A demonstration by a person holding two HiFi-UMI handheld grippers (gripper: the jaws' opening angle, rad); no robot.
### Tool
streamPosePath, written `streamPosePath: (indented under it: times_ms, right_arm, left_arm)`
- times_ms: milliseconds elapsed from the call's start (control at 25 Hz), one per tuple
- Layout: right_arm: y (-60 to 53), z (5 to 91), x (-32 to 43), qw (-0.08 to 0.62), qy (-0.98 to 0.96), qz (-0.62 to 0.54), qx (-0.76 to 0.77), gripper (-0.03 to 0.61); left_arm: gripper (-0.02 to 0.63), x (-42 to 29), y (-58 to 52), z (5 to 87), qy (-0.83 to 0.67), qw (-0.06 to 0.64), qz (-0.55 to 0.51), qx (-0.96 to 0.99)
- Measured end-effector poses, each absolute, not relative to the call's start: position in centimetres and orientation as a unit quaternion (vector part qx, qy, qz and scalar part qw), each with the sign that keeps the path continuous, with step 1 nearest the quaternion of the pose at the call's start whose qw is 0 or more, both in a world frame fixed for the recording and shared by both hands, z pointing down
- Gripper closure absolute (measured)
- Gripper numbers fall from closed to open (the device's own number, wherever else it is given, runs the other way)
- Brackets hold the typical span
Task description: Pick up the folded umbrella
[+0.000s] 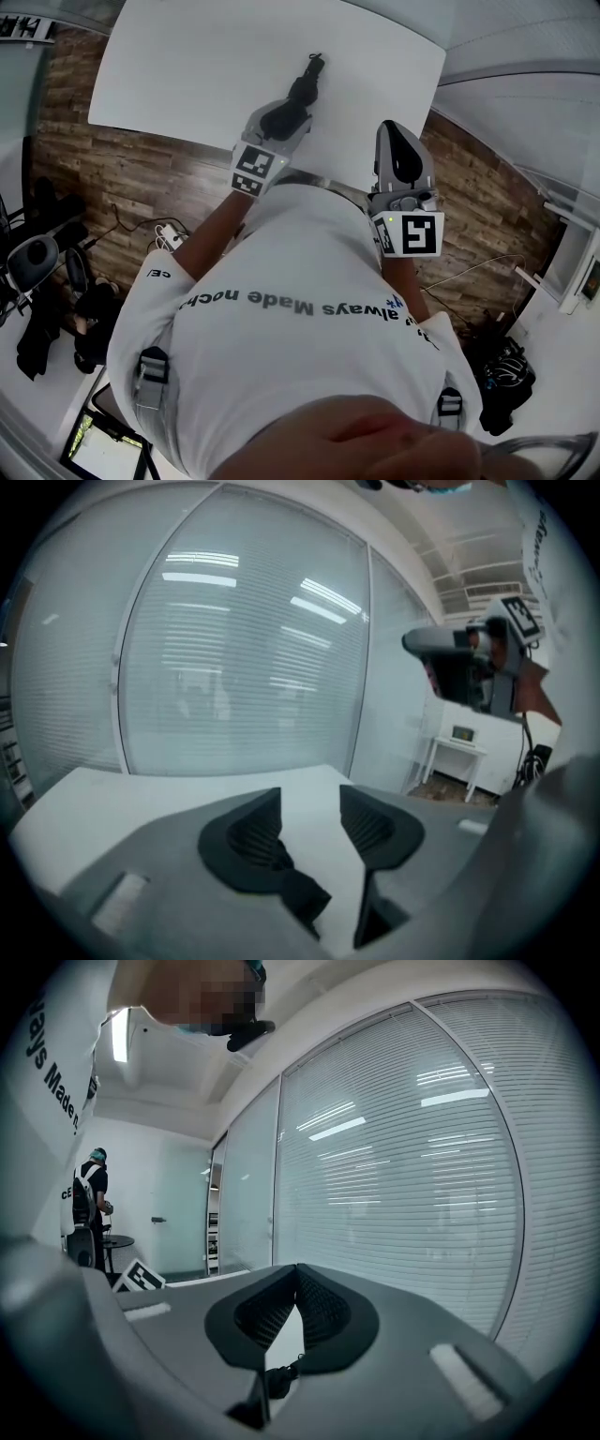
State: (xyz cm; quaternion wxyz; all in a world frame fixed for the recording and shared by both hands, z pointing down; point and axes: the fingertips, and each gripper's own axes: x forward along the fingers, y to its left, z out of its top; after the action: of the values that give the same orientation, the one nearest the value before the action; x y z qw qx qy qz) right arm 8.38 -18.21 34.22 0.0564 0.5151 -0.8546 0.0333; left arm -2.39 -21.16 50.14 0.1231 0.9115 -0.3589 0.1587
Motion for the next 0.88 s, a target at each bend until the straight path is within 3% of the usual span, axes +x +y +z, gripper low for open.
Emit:
streamPosePath:
  times_ms: [200,360,520,720,880]
  right_arm:
    - [-18.3,34.7,9.4,0.06,-0.855,0.038,0.513,0.577]
    - [-18.3,34.9,9.7,0.061,-0.856,0.042,0.512,0.577]
    - [-18.2,35.4,10.1,0.064,-0.854,0.046,0.514,0.577]
    - [-18.2,35.7,10.9,0.064,-0.853,0.049,0.516,0.577]
    - [-18.5,36.3,11.5,0.067,-0.851,0.054,0.519,0.577]
  left_arm:
    - [0.409,-2.8,-21.4,59.0,-0.364,0.155,0.241,0.886]
    - [0.354,-3.7,-21.5,64.9,-0.371,0.177,0.298,0.862]
    - [0.334,-4.4,-21.6,68.7,-0.376,0.195,0.33,0.844]
    - [0.259,-4.7,-21.5,73.5,-0.373,0.22,0.373,0.821]
    - [0.25,-4.0,-21.6,75.6,-0.36,0.235,0.384,0.817]
